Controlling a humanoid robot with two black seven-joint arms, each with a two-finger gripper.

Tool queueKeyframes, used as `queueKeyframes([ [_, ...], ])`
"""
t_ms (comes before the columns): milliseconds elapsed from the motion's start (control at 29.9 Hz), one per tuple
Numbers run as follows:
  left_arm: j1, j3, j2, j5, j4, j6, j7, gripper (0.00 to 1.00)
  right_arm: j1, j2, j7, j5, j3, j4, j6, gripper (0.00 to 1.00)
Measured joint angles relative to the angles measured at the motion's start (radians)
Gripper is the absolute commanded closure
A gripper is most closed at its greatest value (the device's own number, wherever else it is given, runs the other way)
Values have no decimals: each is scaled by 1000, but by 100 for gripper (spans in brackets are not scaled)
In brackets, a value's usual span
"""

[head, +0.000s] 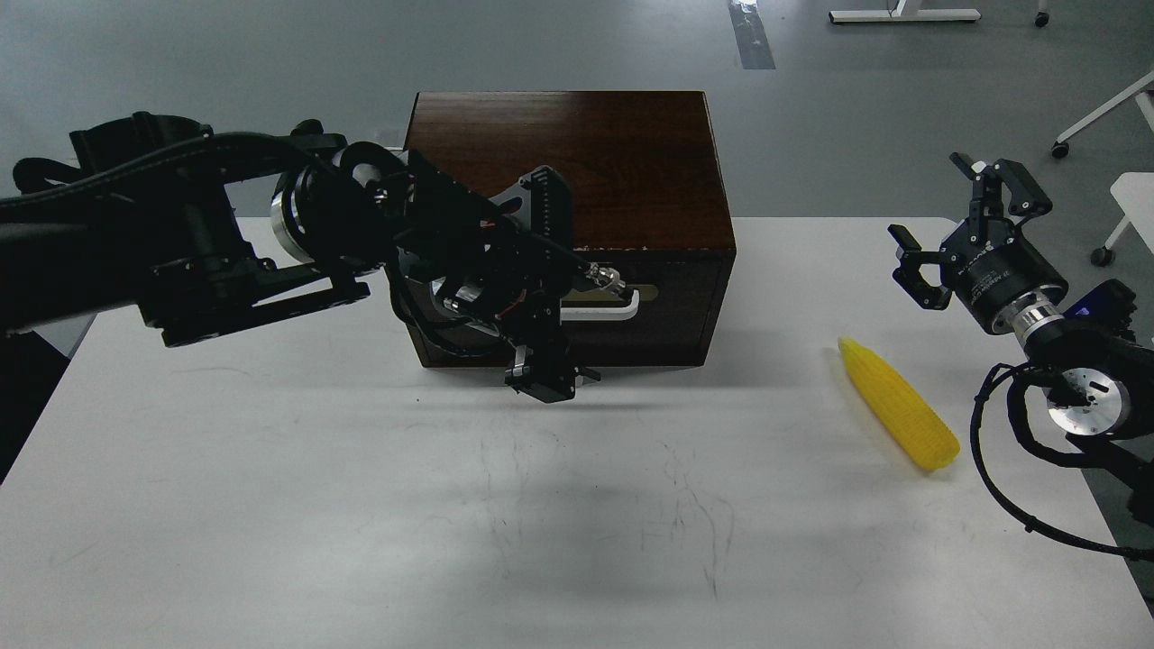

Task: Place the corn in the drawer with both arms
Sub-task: 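Hook the left gripper onto the white drawer handle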

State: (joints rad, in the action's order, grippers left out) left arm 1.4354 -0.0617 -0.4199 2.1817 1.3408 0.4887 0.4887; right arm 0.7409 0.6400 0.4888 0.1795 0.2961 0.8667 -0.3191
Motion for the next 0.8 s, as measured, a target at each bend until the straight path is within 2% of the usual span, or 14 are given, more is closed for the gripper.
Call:
queueKeyframes([
  [200,-5,-2,32,0,-62,0,0,2,-2,10,0,0,1,0,0,0],
  [802,-2,-58,50,0,-85,0,0,2,-6,14,0,0,3,1,0,0],
])
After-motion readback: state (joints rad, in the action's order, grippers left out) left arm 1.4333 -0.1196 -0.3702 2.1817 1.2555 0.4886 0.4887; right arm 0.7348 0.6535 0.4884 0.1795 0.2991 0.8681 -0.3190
